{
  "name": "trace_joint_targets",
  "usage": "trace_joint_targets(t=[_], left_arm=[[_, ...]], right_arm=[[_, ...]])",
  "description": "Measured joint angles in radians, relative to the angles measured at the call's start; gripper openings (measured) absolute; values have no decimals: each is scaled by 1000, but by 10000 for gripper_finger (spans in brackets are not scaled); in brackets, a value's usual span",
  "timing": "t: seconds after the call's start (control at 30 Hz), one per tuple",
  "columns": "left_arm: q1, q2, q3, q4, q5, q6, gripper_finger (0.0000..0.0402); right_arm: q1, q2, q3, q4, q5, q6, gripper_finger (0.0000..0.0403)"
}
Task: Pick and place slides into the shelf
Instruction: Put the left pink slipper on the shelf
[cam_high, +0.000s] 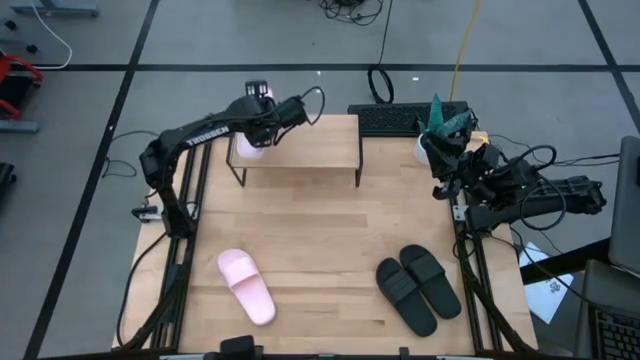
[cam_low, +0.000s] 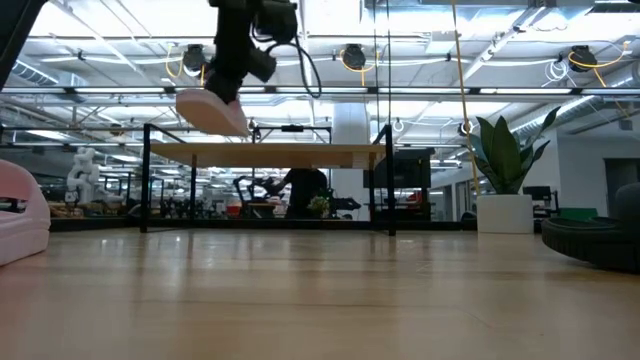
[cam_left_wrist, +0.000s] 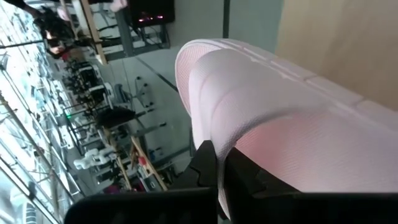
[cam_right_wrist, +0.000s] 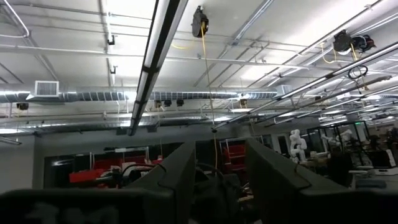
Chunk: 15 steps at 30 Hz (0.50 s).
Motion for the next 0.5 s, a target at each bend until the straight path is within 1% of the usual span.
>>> trace_joint_targets(t=[0.27, 0.5], left_arm=[[0, 0, -70, 75, 5, 19, 0], [0, 0, -102, 86, 27, 28, 0]], right_arm=[[0, 0, 0, 0, -1, -2, 130], [0, 0, 0, -2, -1, 5, 130]])
